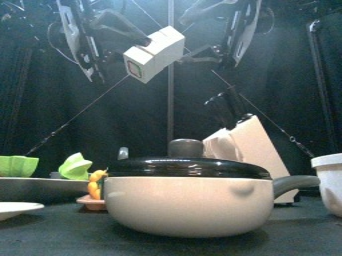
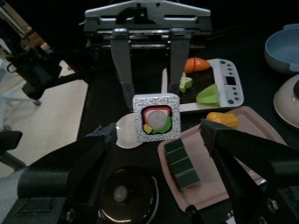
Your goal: Hand over white sushi roll
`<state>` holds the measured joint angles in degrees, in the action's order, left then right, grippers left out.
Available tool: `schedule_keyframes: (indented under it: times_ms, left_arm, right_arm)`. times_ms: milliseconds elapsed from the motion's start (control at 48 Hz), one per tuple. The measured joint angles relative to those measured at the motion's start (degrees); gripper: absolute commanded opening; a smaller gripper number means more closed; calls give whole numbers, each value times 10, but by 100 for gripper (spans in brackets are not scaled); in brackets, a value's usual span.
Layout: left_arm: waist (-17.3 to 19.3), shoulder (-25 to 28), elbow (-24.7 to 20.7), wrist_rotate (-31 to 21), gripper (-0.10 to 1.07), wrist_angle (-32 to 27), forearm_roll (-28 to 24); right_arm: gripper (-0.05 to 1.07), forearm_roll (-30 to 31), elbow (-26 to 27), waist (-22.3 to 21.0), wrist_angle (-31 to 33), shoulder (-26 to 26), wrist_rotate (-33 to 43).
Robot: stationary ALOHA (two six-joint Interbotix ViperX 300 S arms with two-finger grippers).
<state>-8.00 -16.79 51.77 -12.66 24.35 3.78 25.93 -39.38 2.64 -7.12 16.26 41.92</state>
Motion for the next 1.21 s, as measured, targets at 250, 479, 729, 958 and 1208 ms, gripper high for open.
schedule_keyframes:
  times_ms: [250, 479, 729, 958, 1208]
  left_arm:
    - [-1, 11, -4, 1, 59, 1, -4]
    - [-1, 18, -11, 1, 59, 3, -4]
    - [-1, 19, -11, 1, 59, 3, -4]
    - [-1, 25, -11, 1, 59, 3, -4]
    - [0, 31, -12, 1, 59, 3, -4]
  right_arm:
    - [104, 10, 18, 0, 0, -26, -2]
    - [104, 22, 40, 0, 0, -61, -1]
    - [103, 24, 48, 0, 4, -82, 0]
    - [95, 25, 49, 4, 4, -82, 0]
    - [75, 25, 54, 8, 4, -82, 0]
